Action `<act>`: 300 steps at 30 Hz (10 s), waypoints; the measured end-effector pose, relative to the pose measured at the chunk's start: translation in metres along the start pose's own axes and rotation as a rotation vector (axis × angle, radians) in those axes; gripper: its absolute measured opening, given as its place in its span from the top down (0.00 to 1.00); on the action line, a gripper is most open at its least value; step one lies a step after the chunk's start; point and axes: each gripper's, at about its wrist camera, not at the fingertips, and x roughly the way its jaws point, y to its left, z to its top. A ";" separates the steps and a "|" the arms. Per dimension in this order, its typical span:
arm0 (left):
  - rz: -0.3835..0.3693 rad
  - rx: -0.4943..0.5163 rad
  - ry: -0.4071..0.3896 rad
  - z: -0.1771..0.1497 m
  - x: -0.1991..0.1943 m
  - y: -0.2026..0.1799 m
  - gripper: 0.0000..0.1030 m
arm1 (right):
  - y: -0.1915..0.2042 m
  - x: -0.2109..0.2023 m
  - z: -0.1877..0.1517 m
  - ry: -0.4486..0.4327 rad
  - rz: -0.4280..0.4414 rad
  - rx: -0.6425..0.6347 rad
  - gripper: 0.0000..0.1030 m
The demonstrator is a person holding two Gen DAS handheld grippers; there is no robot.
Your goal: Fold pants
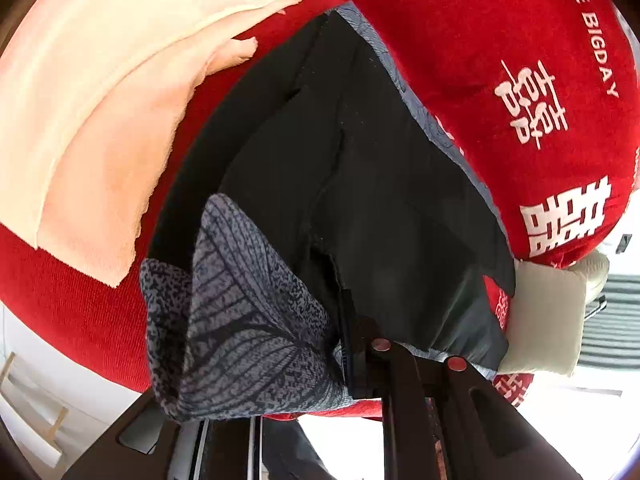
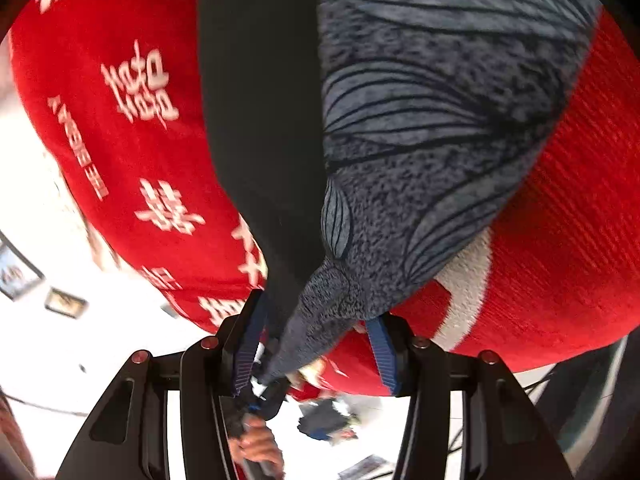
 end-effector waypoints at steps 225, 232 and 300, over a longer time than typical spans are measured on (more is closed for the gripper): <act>0.499 0.624 0.004 0.031 0.370 -0.448 0.21 | 0.281 -0.143 0.444 -0.053 -1.011 -0.850 0.65; 0.493 0.629 -0.034 0.022 0.368 -0.439 0.18 | 0.301 -0.164 0.465 -0.225 -0.958 -0.772 0.84; 0.563 0.488 -0.117 0.055 0.275 -0.333 0.04 | 0.297 -0.167 0.387 0.078 -0.895 -0.944 0.29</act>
